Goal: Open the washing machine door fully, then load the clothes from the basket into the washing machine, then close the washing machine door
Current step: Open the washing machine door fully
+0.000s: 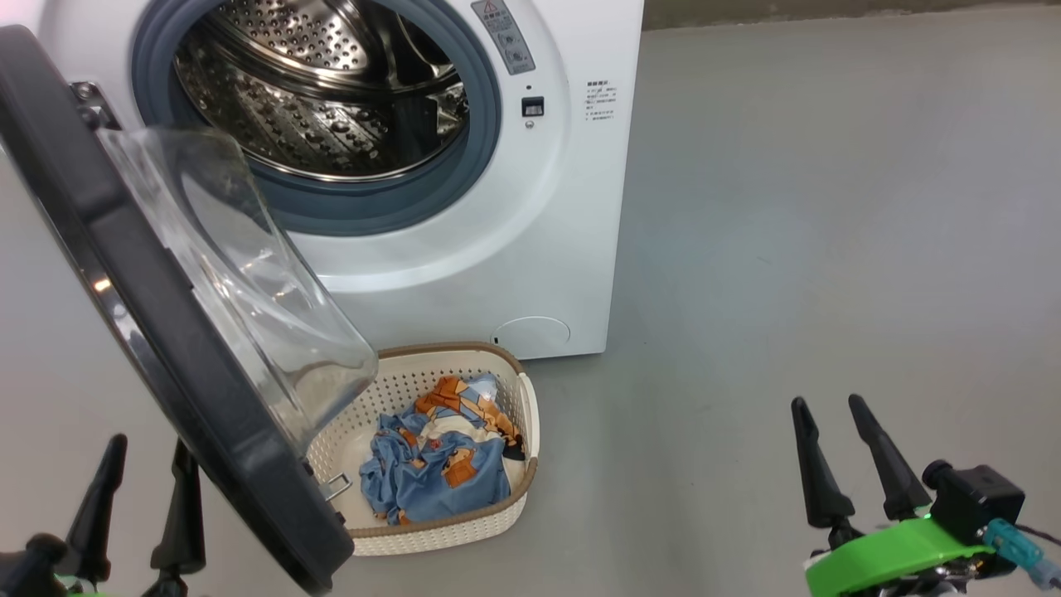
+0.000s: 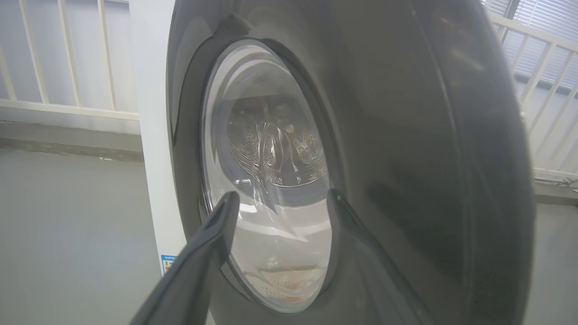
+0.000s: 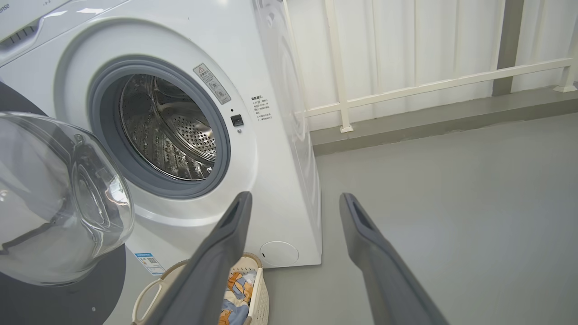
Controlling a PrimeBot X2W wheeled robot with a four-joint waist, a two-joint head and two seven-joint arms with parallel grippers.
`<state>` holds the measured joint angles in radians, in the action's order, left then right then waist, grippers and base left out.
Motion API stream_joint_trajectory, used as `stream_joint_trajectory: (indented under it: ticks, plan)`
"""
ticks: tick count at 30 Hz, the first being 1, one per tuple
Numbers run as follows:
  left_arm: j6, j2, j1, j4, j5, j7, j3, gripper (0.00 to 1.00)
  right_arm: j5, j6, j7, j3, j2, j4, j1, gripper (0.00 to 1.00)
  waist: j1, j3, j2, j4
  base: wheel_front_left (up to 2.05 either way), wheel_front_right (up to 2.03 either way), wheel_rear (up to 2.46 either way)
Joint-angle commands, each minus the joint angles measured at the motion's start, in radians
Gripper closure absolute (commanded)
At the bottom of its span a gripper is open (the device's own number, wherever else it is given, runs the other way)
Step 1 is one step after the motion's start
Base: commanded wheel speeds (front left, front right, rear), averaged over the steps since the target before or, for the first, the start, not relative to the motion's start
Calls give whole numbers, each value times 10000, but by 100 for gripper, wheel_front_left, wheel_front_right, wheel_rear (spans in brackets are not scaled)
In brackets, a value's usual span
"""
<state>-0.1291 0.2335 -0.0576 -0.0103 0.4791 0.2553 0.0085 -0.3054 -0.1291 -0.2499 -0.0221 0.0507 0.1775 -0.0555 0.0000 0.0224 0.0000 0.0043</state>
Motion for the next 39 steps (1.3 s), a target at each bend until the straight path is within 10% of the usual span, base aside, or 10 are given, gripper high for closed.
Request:
stream_joint_trajectory:
  ticks: [1,39]
  plan:
    - [-16,183,164,-261,-164,65,389,0,180,-16,-118,269,-4,-329,-52,0,0,-38,0,7,0,0,0]
    - [-16,146,59,341,-739,65,492,0,1919,-16,-118,55,-5,-1331,765,0,0,-62,0,183,0,0,0]
